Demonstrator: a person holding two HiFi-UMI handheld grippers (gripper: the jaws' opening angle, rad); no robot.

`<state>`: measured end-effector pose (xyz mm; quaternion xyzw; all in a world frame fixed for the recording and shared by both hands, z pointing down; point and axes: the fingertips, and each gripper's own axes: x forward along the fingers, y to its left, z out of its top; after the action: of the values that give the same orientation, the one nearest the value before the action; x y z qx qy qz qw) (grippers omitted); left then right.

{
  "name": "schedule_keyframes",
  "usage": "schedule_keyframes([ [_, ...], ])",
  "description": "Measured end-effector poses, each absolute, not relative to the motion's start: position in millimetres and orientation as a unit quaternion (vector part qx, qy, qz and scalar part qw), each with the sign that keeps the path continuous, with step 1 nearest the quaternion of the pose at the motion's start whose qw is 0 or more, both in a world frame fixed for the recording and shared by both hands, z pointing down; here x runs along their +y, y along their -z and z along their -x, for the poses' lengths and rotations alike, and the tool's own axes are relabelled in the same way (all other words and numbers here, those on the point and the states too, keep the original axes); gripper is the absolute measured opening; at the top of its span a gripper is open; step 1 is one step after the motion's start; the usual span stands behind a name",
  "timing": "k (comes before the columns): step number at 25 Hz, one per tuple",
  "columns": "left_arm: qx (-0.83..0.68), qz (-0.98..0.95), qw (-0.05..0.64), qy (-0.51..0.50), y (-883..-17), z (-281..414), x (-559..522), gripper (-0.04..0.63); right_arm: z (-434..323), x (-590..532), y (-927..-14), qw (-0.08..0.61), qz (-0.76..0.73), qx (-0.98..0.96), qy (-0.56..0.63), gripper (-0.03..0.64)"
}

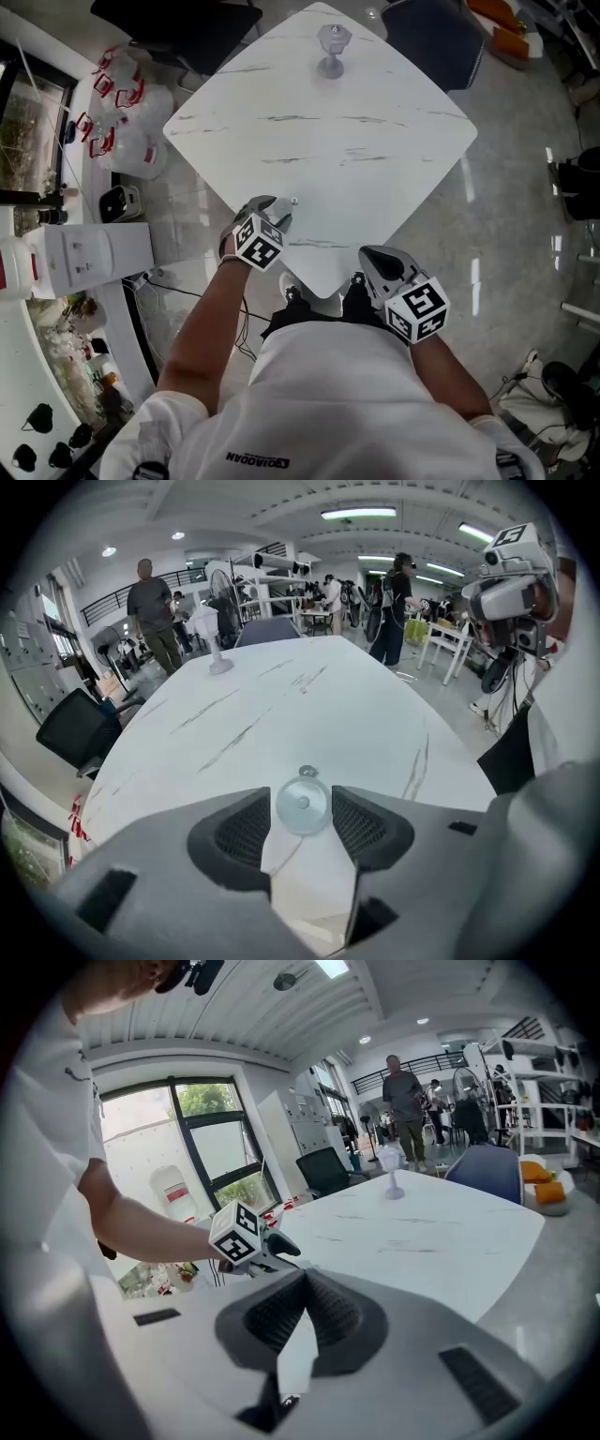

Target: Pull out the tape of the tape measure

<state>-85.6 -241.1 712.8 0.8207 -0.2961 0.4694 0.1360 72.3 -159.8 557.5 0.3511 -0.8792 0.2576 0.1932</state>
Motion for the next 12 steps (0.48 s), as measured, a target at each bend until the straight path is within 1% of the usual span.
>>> schedule_keyframes([
  [7,-0.291,-0.819,0.163,-0.466,-721,83,-243,0.224,-79,-163,-565,0.195,-0.355,-0.874,-0.269,0.005],
  [12,-0.283,-0.818,0.171,-0.471,-727,82,-243,0.224,-79,-164,-568,0.195,-0.356,-0.873,-0.272,0.005],
])
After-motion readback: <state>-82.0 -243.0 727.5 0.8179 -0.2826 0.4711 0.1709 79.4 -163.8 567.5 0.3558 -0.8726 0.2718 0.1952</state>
